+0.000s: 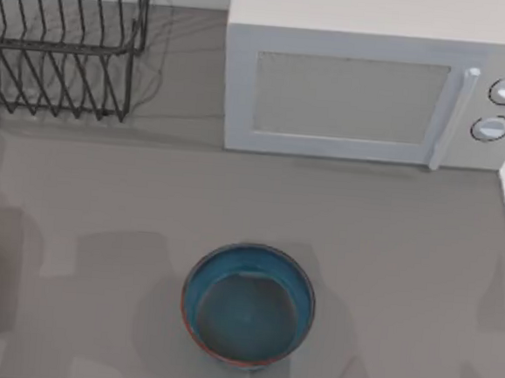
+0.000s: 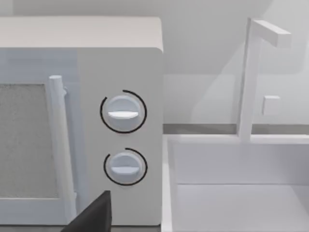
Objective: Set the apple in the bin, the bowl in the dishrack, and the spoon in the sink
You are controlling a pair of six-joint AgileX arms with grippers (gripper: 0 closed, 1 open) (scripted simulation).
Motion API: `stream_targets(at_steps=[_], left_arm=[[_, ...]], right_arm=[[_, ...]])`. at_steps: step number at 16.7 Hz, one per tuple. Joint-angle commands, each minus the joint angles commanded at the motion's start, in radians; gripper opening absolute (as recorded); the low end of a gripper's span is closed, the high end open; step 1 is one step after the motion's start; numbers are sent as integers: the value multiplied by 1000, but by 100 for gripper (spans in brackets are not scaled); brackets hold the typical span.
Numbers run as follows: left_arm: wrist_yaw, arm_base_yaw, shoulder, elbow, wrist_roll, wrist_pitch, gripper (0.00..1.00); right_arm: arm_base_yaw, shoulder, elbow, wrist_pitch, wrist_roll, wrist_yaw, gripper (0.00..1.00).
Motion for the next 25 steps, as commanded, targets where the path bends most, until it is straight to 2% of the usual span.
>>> stream_targets(at_steps=[1,14,25], left_arm=[[0,0,0,0,0,0,0],[0,0,0,0,0,0,98],[0,-2,-6,-4,10,4,100]], right_arm=[[0,0,0,0,0,0,100],[0,0,0,0,0,0,100],[0,0,0,0,0,0,100]])
